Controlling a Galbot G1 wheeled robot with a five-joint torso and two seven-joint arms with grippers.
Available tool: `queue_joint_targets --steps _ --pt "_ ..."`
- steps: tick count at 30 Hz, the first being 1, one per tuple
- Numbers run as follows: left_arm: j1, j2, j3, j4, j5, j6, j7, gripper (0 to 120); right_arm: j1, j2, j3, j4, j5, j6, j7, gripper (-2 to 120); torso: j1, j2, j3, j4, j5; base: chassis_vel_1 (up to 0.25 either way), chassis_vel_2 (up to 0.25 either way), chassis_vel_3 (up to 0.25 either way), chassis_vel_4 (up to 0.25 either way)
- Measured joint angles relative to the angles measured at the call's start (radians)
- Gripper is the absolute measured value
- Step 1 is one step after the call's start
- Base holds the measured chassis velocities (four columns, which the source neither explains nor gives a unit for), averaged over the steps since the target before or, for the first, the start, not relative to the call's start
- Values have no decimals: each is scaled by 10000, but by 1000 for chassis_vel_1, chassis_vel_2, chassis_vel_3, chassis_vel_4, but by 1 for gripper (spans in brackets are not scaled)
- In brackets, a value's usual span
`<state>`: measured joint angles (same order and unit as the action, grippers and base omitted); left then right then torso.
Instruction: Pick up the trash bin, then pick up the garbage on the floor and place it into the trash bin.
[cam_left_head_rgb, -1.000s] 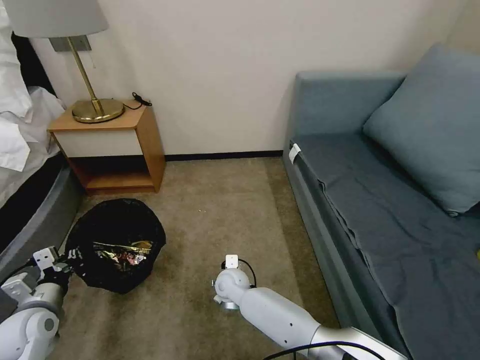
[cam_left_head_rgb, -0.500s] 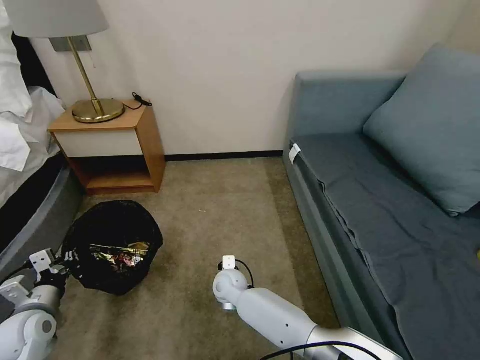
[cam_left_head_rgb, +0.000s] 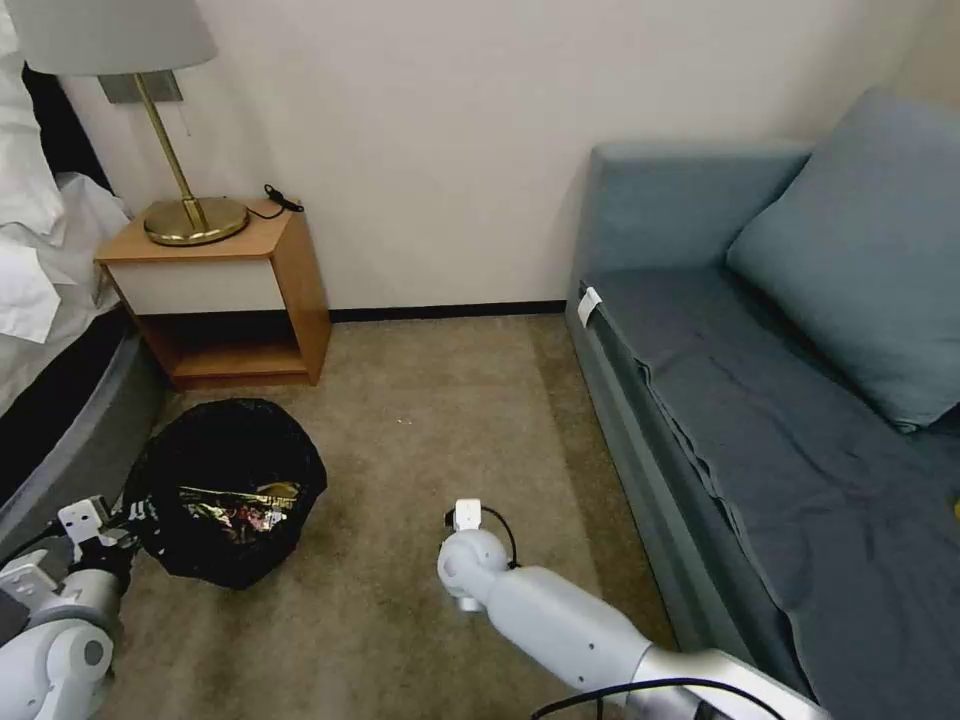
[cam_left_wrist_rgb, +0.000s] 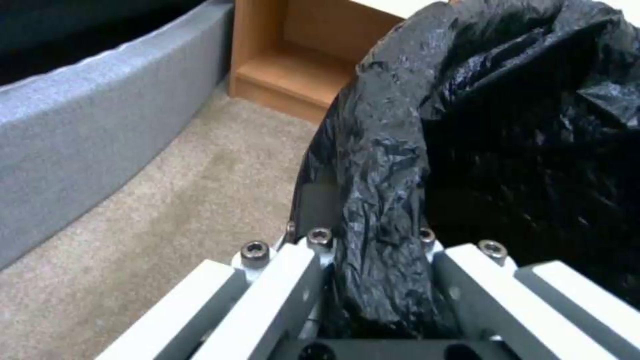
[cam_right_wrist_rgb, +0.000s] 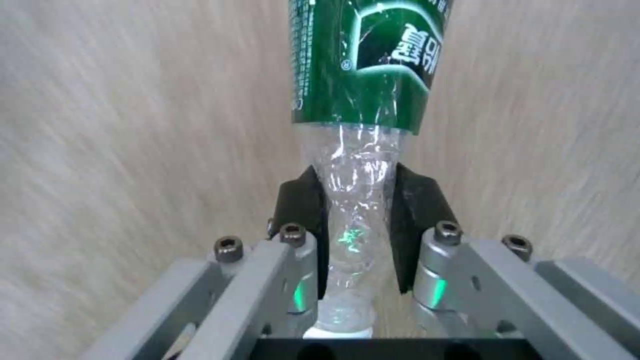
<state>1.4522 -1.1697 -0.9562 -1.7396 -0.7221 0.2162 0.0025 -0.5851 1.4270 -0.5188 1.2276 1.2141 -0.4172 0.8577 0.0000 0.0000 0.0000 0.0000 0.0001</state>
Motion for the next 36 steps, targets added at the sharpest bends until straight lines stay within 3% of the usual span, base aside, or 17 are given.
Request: queue_joint_targets --steps 3,10,20,26,36 --pt "17 -64 219 -90 39 29 -33 4 516 -457 72 1206 -704 403 -113 16 0 0 0 -1 1 0 0 0 0" --pt "58 -102 728 -174 129 99 -130 4 1271 -704 189 2226 -2210 1347 -919 16 0 -1 1 0 0 0 0 0 0" --pt "-58 -119 1355 -548 -7 391 -419 4 2734 -862 -709 3870 -4386 3310 -3672 16 0 0 0 1 -2 0 0 0 0" --pt "-48 -143 1464 -726 -243 508 -524 4 2640 -853 -1425 4301 -4942 3949 -4573 16 0 0 -1 1 -1 0 0 0 0" --pt "-1 -357 1704 -929 -607 673 -747 4 1292 -938 -2668 4051 -6384 4535 -5676 16 0 0 -1 0 -1 0 0 0 0"
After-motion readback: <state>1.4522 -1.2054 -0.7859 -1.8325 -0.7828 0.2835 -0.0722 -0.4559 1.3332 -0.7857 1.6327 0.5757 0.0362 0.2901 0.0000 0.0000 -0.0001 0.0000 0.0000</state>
